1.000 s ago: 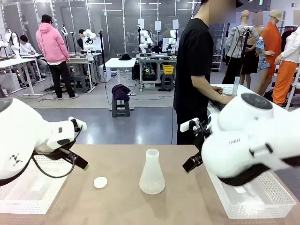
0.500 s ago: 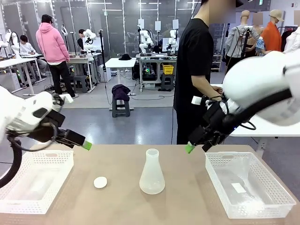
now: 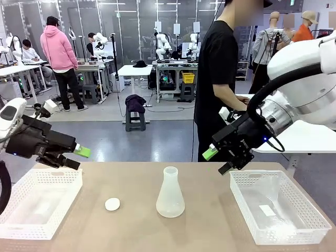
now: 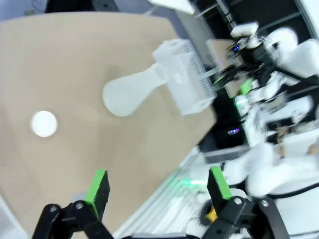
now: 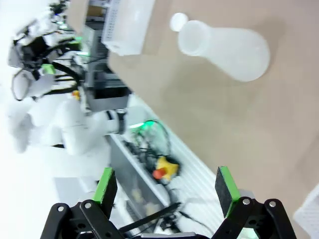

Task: Prepare the solutions needed for the experiment.
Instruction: Pick up the Plastic Funnel and insert it into the Big flask.

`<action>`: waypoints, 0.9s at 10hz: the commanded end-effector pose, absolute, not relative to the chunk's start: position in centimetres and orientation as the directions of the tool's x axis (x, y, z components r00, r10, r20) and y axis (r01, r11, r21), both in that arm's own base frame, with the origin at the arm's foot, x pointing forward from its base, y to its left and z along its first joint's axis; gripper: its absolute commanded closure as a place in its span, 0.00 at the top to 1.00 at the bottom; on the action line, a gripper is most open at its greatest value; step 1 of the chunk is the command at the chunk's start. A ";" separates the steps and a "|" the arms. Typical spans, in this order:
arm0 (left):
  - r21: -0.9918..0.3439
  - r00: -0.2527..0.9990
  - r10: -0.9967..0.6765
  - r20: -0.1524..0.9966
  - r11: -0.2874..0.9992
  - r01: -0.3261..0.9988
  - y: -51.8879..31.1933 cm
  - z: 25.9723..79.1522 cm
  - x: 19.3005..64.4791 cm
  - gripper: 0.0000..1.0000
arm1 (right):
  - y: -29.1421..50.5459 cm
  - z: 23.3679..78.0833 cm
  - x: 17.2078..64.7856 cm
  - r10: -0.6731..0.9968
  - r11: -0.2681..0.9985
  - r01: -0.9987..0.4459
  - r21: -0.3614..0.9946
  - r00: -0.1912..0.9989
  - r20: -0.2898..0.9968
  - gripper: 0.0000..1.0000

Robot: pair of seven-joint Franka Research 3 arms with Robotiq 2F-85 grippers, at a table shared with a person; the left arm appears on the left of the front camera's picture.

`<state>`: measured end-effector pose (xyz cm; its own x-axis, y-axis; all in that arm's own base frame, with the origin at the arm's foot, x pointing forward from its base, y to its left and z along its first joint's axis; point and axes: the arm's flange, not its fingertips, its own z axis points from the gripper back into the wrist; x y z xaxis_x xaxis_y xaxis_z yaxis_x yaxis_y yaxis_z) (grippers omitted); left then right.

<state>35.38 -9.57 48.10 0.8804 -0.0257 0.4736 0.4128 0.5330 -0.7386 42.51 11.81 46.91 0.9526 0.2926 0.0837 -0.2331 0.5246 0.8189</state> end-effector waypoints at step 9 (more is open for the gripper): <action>-0.948 0.924 0.220 0.313 0.122 0.292 -9.9 44.3 35.6 1.00 | 11.4 45.1 39.3 -0.015 0.178 -0.019 0.984 1.000 0.022 1.00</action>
<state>36.58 -9.71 45.33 0.9339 0.2214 0.2807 0.2553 0.1364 -0.9572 39.70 11.30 45.02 0.9999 -0.0104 -0.0129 0.0146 0.1838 0.9829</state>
